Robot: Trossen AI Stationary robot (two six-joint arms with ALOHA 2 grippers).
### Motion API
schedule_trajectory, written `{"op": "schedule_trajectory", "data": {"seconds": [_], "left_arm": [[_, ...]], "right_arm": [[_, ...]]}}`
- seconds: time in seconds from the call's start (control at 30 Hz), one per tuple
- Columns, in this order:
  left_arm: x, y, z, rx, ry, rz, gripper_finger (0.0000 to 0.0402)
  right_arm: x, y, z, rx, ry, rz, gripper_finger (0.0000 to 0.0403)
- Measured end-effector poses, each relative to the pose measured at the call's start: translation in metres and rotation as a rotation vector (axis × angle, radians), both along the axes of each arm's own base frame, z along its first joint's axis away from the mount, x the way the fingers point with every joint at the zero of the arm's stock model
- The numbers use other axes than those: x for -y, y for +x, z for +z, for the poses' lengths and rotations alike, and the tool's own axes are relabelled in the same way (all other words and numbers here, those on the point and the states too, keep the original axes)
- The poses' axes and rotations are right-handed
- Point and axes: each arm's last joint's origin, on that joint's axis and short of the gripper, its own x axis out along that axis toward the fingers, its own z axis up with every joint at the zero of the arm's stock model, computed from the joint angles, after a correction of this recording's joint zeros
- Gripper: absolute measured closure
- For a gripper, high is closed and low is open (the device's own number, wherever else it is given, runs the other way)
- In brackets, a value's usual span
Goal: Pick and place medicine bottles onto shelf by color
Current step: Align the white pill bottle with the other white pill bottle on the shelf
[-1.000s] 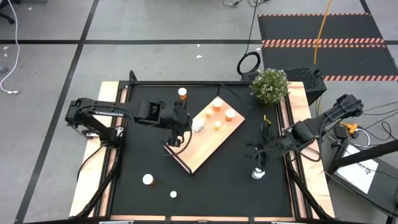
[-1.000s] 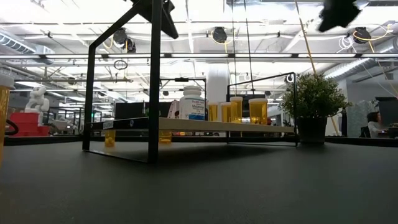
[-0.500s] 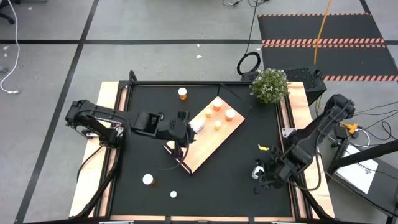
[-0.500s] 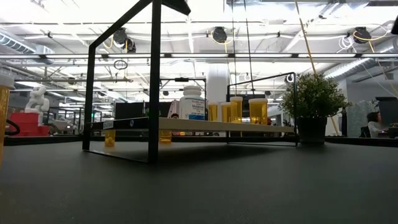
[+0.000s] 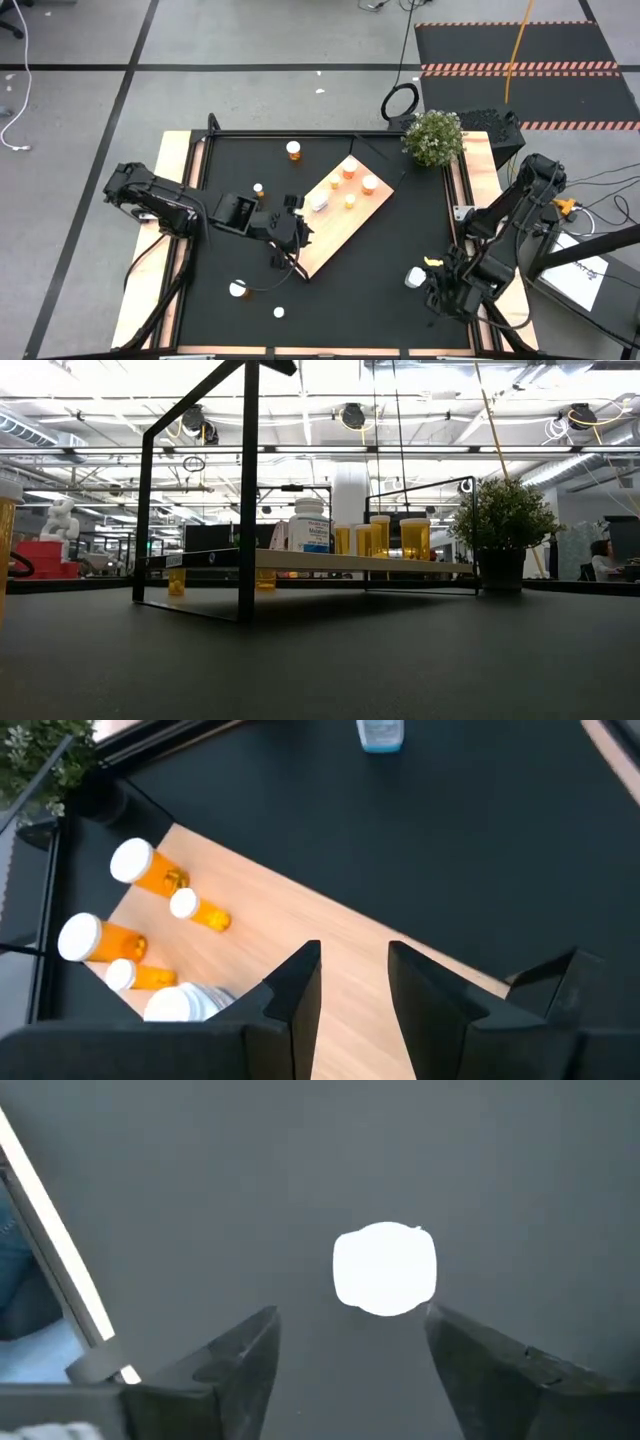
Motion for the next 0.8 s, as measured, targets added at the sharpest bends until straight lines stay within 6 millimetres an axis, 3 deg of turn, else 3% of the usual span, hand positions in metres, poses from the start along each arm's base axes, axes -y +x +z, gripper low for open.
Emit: {"op": "schedule_trajectory", "data": {"seconds": [0.43,0.8], "left_arm": [[-0.001,0.000,-0.004,-0.013,0.003,0.003,0.0282],[-0.010,0.002,-0.004,-0.012,0.003,0.032,0.0282]], "right_arm": [[-0.002,-0.014,-0.041,-0.032,-0.086,0.012,0.0020],[0.002,-0.014,-0.075,0.058,-0.037,0.015,0.0020]]}}
